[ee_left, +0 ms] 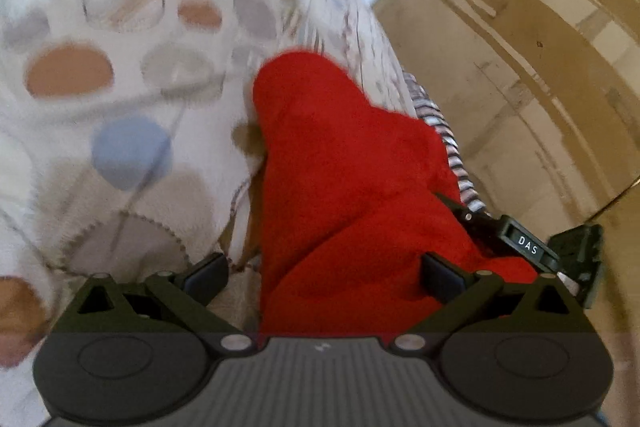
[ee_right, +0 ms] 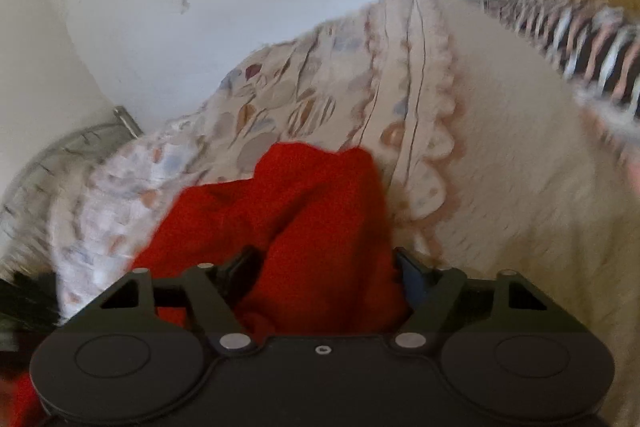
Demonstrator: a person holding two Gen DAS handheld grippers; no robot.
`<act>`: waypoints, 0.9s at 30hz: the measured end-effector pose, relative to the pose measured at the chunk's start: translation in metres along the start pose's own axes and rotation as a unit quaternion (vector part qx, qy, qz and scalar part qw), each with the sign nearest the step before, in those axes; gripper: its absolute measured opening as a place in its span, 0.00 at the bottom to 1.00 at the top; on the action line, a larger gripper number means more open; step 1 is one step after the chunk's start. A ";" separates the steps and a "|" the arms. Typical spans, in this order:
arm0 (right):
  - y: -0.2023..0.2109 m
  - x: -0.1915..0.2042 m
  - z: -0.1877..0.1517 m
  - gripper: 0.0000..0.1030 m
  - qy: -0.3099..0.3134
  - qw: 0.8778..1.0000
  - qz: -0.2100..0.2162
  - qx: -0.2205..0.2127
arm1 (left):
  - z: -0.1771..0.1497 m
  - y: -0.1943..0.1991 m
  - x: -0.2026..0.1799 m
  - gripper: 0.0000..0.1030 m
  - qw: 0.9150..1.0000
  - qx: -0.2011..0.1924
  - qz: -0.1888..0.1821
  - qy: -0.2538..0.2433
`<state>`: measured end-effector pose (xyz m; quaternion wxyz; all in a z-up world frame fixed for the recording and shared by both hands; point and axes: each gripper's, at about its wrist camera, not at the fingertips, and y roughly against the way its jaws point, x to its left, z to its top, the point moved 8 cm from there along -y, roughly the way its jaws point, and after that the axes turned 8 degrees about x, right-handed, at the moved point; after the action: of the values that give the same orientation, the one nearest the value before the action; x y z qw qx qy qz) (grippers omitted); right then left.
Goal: Fold small clothes
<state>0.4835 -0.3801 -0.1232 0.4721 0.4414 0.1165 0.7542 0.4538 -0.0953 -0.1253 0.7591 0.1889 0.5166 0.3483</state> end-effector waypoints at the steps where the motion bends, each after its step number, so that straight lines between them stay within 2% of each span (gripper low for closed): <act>1: -0.001 0.000 0.001 0.77 0.001 1.000 0.001 0.005 | 0.002 -0.003 0.004 1.00 1.000 0.012 -0.015 0.001; 4: -0.004 0.004 0.002 0.76 0.002 1.000 0.000 0.011 | 0.005 -0.009 0.007 1.00 0.999 0.035 -0.034 -0.011; 6: -0.004 0.007 0.001 0.66 -0.007 1.000 0.006 0.006 | 0.004 -0.011 0.004 1.00 0.999 0.041 -0.028 -0.020; 7: -0.003 0.008 0.000 0.54 -0.018 1.000 0.016 0.003 | 0.004 -0.011 0.001 1.00 0.998 0.044 -0.025 -0.027; 8: -0.001 0.010 -0.001 0.48 -0.031 0.999 0.023 -0.001 | 0.004 -0.011 -0.001 1.00 0.998 0.045 -0.021 -0.034; 9: 0.000 0.010 -0.001 0.46 -0.035 0.999 0.022 -0.003 | 0.003 -0.011 -0.004 0.99 0.998 0.043 -0.019 -0.038; 11: 0.005 0.015 -0.001 0.40 -0.035 0.999 0.018 -0.009 | 0.002 -0.009 -0.011 0.84 0.998 0.041 -0.034 -0.042; 12: 0.007 0.018 -0.001 0.39 -0.037 0.999 0.017 -0.013 | 0.002 -0.007 -0.014 0.77 0.998 0.039 -0.043 -0.038; 16: 0.018 0.036 0.004 0.37 -0.038 0.999 0.028 -0.026 | 0.005 0.007 -0.019 0.55 0.999 0.019 -0.031 -0.037; 18: 0.022 0.053 0.009 0.37 -0.025 0.999 0.030 -0.028 | 0.007 0.018 -0.020 0.50 0.999 0.009 -0.035 -0.020; 21: 0.024 0.082 0.017 0.36 -0.008 0.999 0.035 -0.029 | 0.012 0.041 -0.024 0.49 1.000 -0.008 -0.024 -0.013; 24: 0.017 0.109 0.025 0.36 -0.008 0.998 0.057 -0.030 | 0.022 0.076 -0.027 0.48 0.998 -0.044 0.014 -0.037; 27: -0.004 0.137 0.035 0.36 -0.010 0.996 0.084 -0.030 | 0.037 0.113 -0.018 0.48 0.996 -0.064 0.047 -0.049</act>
<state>0.4902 -0.2749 -0.0293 0.4215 0.4429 0.0517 0.7896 0.4466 -0.0281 -0.0262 0.7768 0.1813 0.4457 0.4063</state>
